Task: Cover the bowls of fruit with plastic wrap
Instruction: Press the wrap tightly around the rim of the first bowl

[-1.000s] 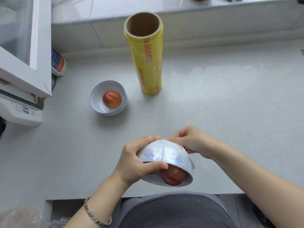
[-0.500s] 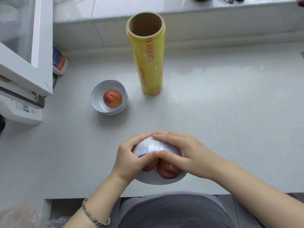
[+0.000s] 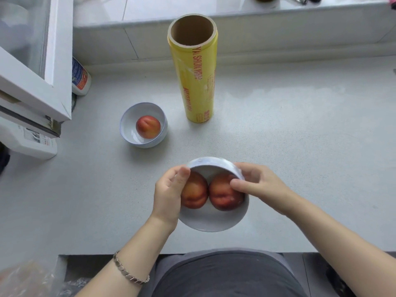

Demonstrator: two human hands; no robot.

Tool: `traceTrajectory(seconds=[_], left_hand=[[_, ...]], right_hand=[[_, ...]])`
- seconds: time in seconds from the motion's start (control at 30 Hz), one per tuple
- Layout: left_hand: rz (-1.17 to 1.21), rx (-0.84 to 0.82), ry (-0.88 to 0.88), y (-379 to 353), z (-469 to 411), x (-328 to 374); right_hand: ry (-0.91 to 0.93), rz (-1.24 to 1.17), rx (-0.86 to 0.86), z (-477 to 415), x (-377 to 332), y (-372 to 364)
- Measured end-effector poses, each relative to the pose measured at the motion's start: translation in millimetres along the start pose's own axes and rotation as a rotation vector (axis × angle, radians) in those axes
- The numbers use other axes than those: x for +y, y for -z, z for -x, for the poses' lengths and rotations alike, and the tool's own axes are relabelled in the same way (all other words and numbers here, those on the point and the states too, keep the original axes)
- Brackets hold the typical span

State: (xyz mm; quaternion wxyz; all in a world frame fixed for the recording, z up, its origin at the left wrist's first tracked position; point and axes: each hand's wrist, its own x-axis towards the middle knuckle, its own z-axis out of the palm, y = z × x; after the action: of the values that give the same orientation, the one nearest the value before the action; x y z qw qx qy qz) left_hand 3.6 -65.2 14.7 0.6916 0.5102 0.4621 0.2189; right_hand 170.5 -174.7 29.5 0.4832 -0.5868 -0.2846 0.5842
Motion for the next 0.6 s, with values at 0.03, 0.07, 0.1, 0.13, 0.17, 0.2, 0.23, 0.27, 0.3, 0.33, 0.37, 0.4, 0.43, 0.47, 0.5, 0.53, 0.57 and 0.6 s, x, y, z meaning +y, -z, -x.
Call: traceTrajectory(seconds=[0.03, 0.07, 0.1, 0.13, 0.17, 0.2, 0.23, 0.27, 0.3, 0.33, 0.37, 0.4, 0.43, 0.47, 0.5, 0.53, 0.57, 0.6], left_hand=[[0.036, -0.042, 0.040, -1.9, -0.4, 1.3], [0.048, -0.087, 0.070, -2.5, -1.6, 3.9], [0.024, -0.144, 0.078, -1.7, -4.1, 6.7], [-0.022, -0.200, 0.069, 0.5, -7.5, 9.9], [-0.071, -0.250, 0.054, 1.8, -10.6, 13.9], [-0.121, -0.300, 0.045, 2.8, -12.9, 17.5], [-0.175, -0.344, 0.042, 2.3, -14.9, 19.8], [-0.229, -0.379, 0.039, 1.0, -16.2, 20.7], [-0.290, -0.393, 0.022, -0.9, -16.4, 18.7], [-0.342, -0.387, -0.003, -3.0, -15.7, 15.9], [-0.364, -0.364, -0.025, -4.1, -15.0, 11.7], [-0.358, -0.330, -0.038, -4.1, -14.1, 7.8], [-0.342, -0.291, -0.050, -4.0, -12.3, 5.2], [-0.329, -0.259, -0.061, -3.5, -9.8, 3.8], [-0.321, -0.233, -0.078, -2.9, -7.6, 1.8], [-0.317, -0.213, -0.095, -1.8, -5.6, -0.5], [-0.321, -0.197, -0.111, -0.9, -3.5, -2.0], [-0.327, -0.182, -0.120, -0.5, -1.5, -2.2]], right_hand=[[0.009, -0.004, 0.042, -1.6, -1.1, -0.2], [0.015, 0.002, 0.075, -2.5, -2.4, -0.4], [0.018, 0.008, 0.099, -3.2, -3.0, -0.2], [0.019, 0.014, 0.114, -3.6, -3.3, 0.4], [0.017, 0.026, 0.118, -4.0, -3.6, 0.4], [0.014, 0.042, 0.115, -4.0, -4.5, 0.0], [0.012, 0.062, 0.109, -4.3, -5.4, -0.9], [0.006, 0.088, 0.106, -4.7, -6.1, -2.2], [-0.003, 0.120, 0.105, -5.2, -6.3, -3.7], [-0.012, 0.144, 0.104, -5.4, -6.2, -5.4], [-0.020, 0.161, 0.102, -5.3, -5.6, -6.9], [-0.028, 0.181, 0.102, -4.9, -4.5, -7.8], [-0.038, 0.207, 0.099, -4.5, -3.1, -8.2], [-0.048, 0.220, 0.085, -3.6, -2.5, -7.9], [-0.058, 0.208, 0.067, -2.8, -2.7, -7.0], [-0.064, 0.174, 0.052, -1.9, -4.3, -5.8], [-0.069, 0.153, 0.047, -1.5, -6.9, -4.3], [-0.072, 0.159, 0.048, -1.9, -10.4, -2.8]])
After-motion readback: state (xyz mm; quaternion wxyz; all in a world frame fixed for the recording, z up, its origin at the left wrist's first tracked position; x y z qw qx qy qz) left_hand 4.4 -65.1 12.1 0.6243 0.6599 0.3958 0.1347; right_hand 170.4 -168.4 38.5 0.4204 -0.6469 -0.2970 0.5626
